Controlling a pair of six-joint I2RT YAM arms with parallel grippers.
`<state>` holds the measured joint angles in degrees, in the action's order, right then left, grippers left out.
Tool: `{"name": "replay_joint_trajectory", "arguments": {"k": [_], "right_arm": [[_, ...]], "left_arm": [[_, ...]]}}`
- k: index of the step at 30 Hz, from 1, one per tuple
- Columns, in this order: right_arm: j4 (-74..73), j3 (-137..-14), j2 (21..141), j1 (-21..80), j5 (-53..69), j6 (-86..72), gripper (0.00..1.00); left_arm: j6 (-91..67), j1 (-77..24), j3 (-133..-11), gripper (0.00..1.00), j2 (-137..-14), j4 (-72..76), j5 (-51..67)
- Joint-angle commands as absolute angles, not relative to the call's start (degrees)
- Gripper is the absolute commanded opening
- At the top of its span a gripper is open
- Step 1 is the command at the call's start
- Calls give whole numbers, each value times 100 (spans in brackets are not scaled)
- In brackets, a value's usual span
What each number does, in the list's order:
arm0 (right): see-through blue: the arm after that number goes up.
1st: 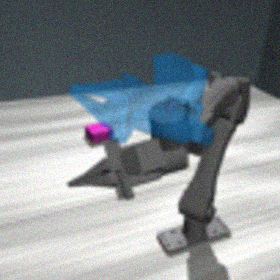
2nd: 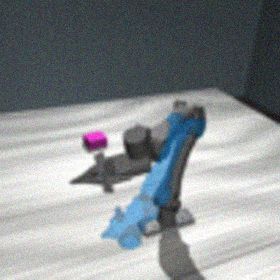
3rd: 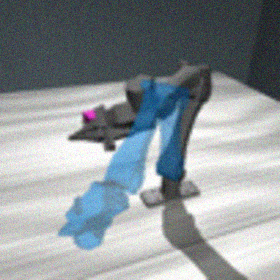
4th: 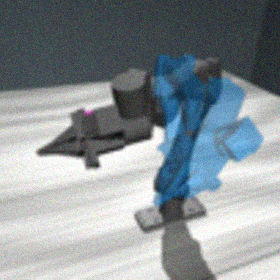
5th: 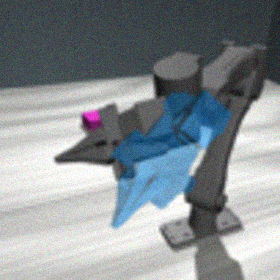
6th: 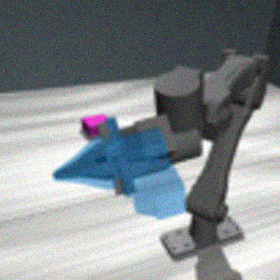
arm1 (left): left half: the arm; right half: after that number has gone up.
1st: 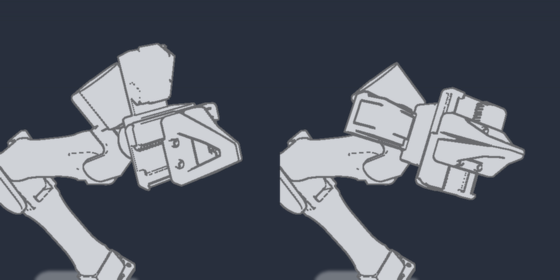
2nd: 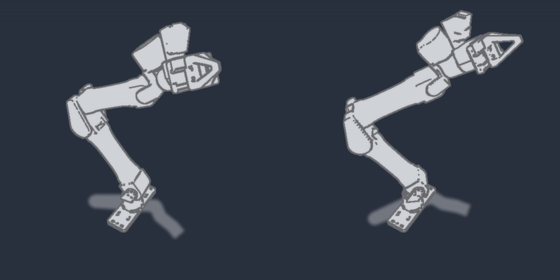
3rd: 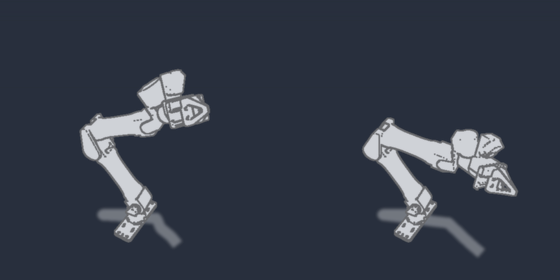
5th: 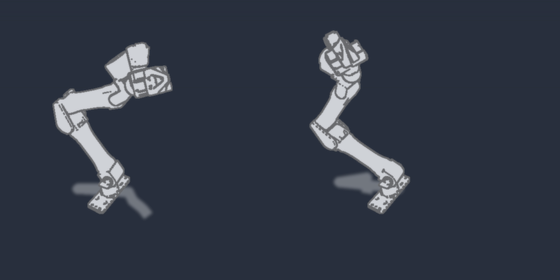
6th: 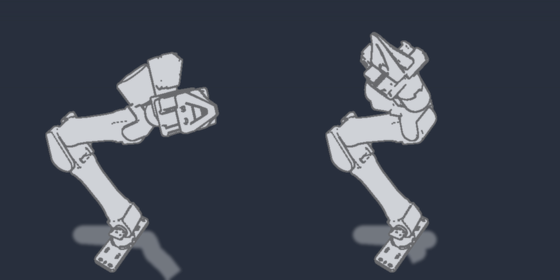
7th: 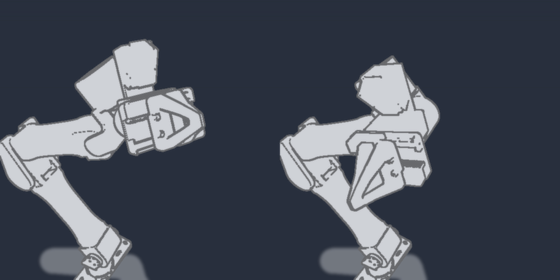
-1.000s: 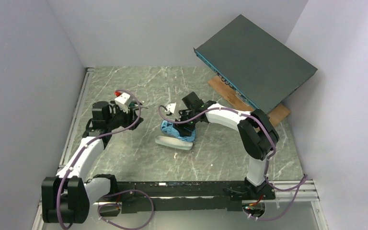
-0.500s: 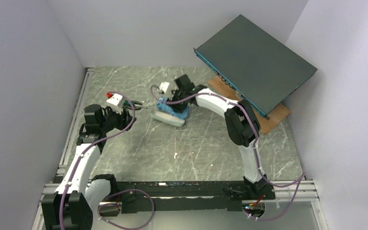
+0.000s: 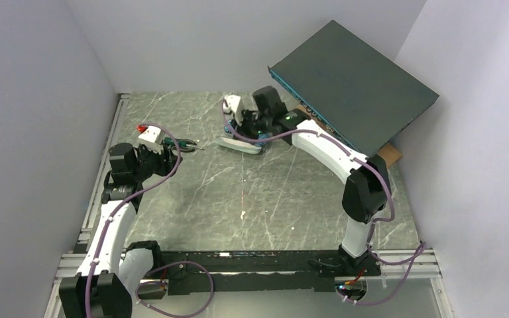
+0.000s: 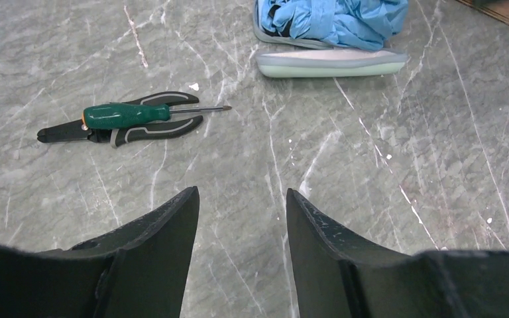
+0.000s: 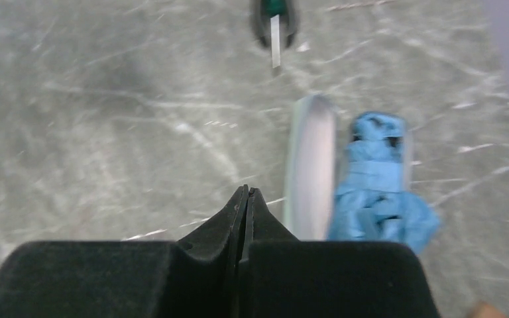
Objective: Open the umbrella
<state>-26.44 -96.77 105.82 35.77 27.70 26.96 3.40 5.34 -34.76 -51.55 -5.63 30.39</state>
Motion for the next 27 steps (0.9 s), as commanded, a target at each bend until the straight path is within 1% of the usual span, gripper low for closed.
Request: {"name": "replay_joint_trajectory", "arguments": {"k": [1, 3, 6, 7, 8, 12, 14, 17, 22, 23, 24, 27], "right_arm": [[-2750, -8936, 10576, 3735, 2525, 2678, 4], [-2623, -8985, 10617, 3724, 2237, 2541, 14], [-2454, -9365, 10884, 3638, 1862, 2474, 32], [-2449, -9547, 11030, 3573, 1787, 2455, 41], [-2467, -9775, 11191, 3494, 1741, 2432, 47], [-2679, -10907, 11997, 3201, 1533, 2456, 62], [-2720, -11277, 12316, 3119, 1426, 2484, 62], [-2855, -11675, 12721, 3045, 1410, 2598, 59], [-2938, -11670, 13051, 3023, 1555, 2761, 61], [-2962, -11657, 13082, 3023, 1616, 2749, 62], [-2974, -11649, 13126, 3023, 1643, 2723, 66], [-3096, -11670, 13302, 3022, 1798, 2724, 70]], "left_arm": [[390, 562, -3563, 57, -4871, -696, 3062], [416, 562, -3538, 57, -4808, -767, 3086], [398, 562, -3494, 57, -4770, -819, 3156], [382, 562, -3485, 57, -4779, -819, 3170], [360, 558, -3477, 57, -4785, -820, 3172], [351, 564, -3479, 58, -4828, -785, 3182], [367, 564, -3502, 58, -4850, -784, 3184], [403, 563, -3515, 58, -4872, -795, 3175], [449, 566, -3533, 58, -4917, -778, 3168], [448, 560, -3527, 58, -4921, -775, 3165], [455, 562, -3517, 58, -4929, -769, 3164], [457, 565, -3490, 58, -4954, -747, 3171]]}}
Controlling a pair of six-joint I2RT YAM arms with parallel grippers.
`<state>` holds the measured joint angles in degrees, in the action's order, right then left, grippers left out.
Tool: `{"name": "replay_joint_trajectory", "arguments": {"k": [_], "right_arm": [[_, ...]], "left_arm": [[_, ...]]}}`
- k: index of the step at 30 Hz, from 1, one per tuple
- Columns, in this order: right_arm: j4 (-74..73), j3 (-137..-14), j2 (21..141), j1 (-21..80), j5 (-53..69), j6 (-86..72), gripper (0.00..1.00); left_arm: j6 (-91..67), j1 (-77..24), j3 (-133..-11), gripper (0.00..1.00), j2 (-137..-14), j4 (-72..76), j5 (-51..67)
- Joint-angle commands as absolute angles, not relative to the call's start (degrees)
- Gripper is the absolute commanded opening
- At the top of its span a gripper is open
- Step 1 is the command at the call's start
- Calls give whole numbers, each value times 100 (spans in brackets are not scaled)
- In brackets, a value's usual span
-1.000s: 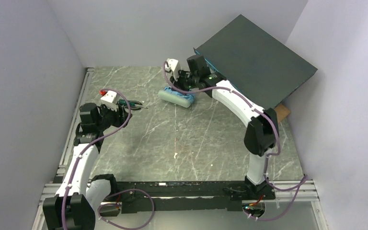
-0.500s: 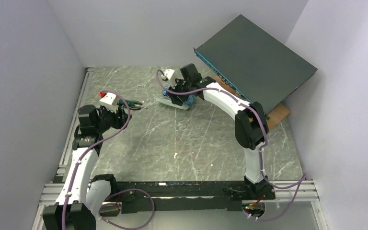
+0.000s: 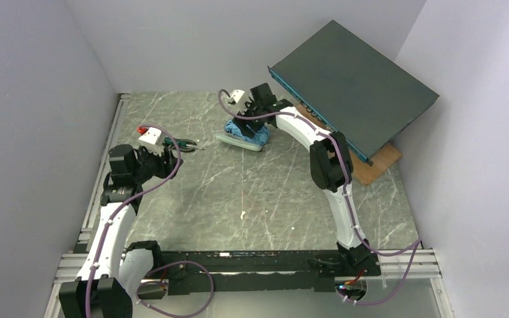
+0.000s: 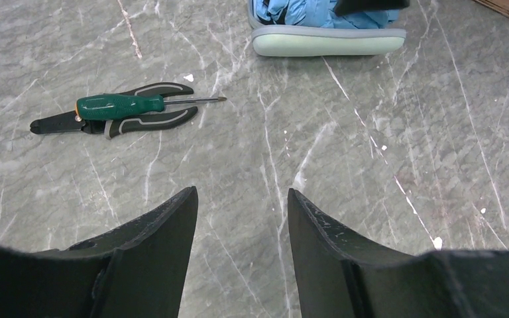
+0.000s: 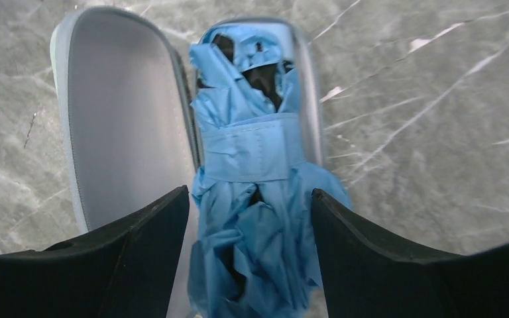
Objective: Open the umbrella
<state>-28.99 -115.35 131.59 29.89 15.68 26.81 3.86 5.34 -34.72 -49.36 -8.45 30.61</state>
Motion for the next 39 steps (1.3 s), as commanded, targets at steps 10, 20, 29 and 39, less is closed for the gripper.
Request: {"name": "replay_joint_trajectory", "arguments": {"k": [10, 20, 29, 39], "right_arm": [[-3409, -11679, 14031, 3023, 1330, 3224, 61], [-3448, -11572, 14405, 3030, 99, 3760, 43], [-2588, -11278, 13289, 3015, 185, 3347, 0], [-2093, -12021, 12453, 2800, 1296, 2555, 0]], "left_arm": [[458, 568, -3545, 58, -5105, -663, 3190], [453, 566, -3636, 58, -5237, -581, 3227], [487, 570, -3641, 57, -5195, -588, 3207], [397, 562, -3708, 57, -5305, -487, 3202]]}}
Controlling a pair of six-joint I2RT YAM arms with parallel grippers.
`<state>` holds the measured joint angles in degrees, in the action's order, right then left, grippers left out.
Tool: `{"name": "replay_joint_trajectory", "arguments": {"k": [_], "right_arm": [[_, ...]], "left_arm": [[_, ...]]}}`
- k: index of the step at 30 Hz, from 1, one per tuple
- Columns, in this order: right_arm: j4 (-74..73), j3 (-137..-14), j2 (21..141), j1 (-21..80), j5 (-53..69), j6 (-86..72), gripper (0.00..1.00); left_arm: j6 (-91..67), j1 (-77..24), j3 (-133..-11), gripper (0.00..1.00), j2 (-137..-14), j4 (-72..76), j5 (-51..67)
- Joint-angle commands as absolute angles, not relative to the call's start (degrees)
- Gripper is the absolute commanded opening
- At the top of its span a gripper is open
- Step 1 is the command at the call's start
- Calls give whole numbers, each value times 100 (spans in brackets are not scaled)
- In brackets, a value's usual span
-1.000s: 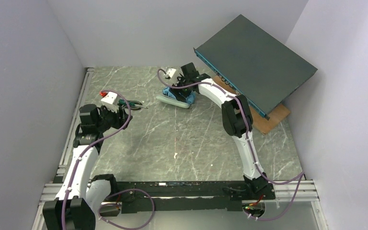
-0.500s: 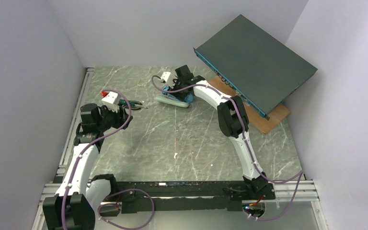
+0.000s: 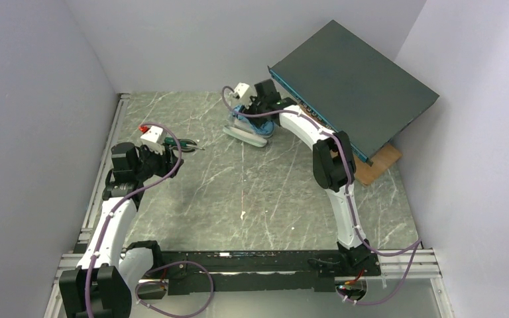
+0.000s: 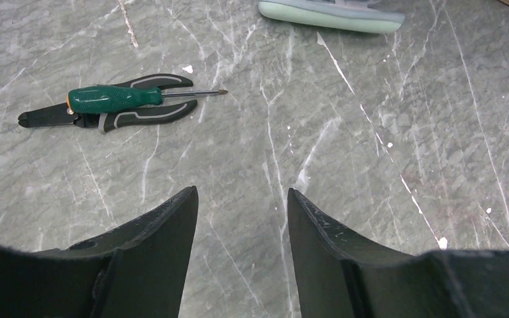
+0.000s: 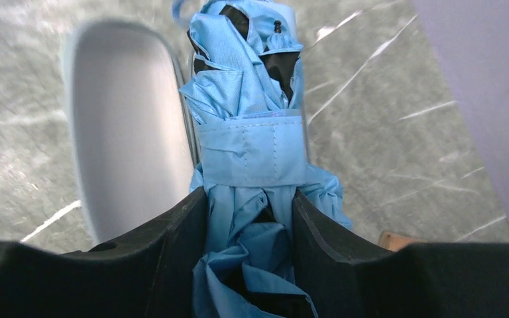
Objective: Open the umbrella
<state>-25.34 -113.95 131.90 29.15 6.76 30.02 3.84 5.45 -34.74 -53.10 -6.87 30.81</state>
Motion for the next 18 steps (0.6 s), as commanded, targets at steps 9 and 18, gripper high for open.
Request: {"name": "replay_joint_trajectory", "arguments": {"k": [9, 18], "right_arm": [[-2706, -11989, 11860, 2836, 3267, 1830, 0], [-2870, -9855, 11388, 3563, 3210, 2226, 0]], "left_arm": [[273, 580, -3683, 57, -5164, -402, 3142], [363, 591, -3718, 57, -5097, -522, 3304]]}}
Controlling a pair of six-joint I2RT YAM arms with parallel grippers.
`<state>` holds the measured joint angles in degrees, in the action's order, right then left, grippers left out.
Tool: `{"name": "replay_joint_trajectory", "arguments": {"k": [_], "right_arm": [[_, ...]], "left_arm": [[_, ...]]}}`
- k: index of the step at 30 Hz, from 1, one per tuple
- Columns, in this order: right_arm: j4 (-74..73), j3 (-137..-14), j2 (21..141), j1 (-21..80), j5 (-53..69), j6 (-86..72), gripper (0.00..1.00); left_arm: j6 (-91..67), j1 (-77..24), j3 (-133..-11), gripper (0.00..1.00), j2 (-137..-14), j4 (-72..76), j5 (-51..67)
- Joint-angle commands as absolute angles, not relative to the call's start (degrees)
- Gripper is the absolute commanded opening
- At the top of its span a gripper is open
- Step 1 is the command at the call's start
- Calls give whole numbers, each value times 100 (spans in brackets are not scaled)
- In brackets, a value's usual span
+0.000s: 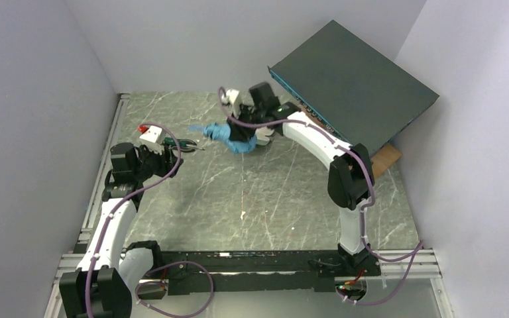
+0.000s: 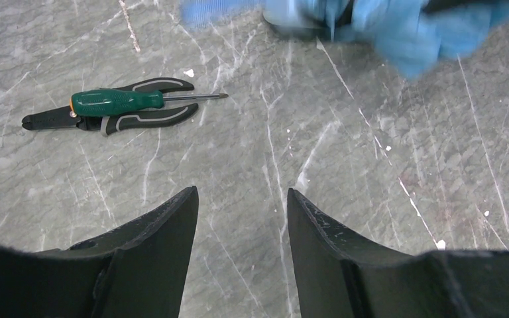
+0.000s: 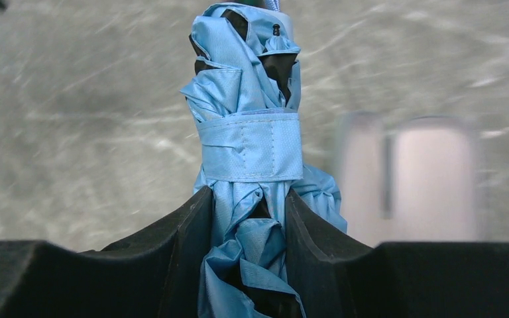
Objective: Open the umbrella
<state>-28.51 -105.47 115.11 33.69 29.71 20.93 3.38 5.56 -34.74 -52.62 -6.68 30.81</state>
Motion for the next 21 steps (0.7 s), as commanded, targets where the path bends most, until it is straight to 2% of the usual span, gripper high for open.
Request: {"name": "replay_joint_trajectory", "arguments": {"k": [1, 8, 9, 11, 13, 14, 21], "right_arm": [[-2902, -9706, 11423, 3560, 3180, 2323, 0], [-2767, -8740, 11479, 3589, 2957, 3101, 0], [-2838, -8741, 11531, 3601, 2953, 3175, 15], [-3057, -8780, 11586, 3596, 3093, 3269, 62], [-3097, -8638, 11453, 3594, 3182, 3325, 89], [-3094, -8557, 11351, 3601, 3207, 3388, 98], [-2890, -8196, 11371, 3841, 2400, 3554, 100]], "left_arm": [[437, 589, -3725, 57, -5085, -576, 3346], [1141, 600, -3616, 64, -4879, -813, 3726], [1176, 598, -3580, 66, -4833, -776, 3726], [1183, 598, -3535, 70, -4777, -710, 3719], [1139, 598, -3532, 73, -4752, -674, 3719], [1096, 598, -3529, 74, -4740, -642, 3725], [750, 614, -3466, 78, -4715, -429, 3756]]}}
